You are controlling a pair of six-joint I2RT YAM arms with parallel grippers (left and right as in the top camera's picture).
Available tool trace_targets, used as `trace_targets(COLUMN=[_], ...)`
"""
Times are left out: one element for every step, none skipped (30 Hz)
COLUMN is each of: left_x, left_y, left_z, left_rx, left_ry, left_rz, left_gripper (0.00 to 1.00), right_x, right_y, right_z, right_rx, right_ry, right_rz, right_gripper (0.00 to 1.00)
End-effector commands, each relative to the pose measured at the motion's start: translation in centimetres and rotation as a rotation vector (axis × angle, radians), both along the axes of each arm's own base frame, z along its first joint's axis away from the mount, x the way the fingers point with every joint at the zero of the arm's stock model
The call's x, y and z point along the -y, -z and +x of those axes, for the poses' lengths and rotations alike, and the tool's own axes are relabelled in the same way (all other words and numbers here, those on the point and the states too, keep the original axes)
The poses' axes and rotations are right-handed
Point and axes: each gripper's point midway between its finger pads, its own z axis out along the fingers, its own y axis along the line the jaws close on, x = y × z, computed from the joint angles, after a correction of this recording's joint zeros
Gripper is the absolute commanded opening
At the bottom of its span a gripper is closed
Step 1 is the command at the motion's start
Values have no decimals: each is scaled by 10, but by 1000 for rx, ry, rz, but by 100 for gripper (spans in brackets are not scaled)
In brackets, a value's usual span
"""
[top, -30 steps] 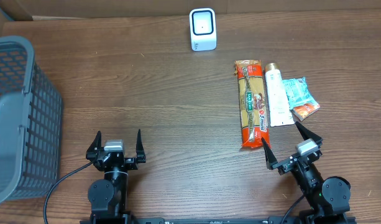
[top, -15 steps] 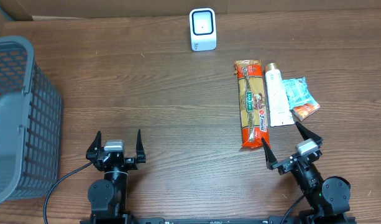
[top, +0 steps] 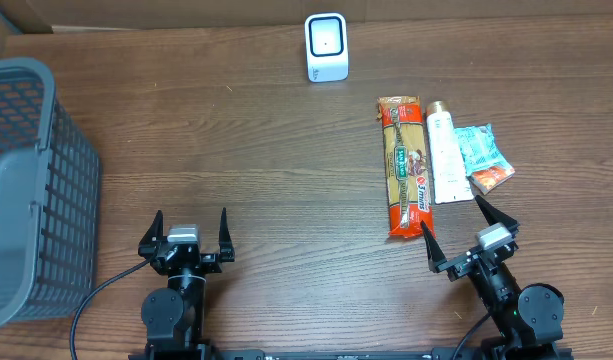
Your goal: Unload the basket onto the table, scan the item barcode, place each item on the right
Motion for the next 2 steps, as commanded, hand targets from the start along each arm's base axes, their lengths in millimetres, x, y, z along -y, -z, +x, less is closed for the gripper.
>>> trace_targets(left_x=[0, 0], left_y=[-1, -1], left_z=[0, 0], left_rx=[9, 9], left_ry=[0, -1], left_rz=[17, 17], left_gripper=[100, 100], right_x=[1, 1], right_y=[1, 1], right_z=[0, 0], right_rx=[5, 5], right_ry=[4, 4], right_rz=[4, 5], right_gripper=[100, 100])
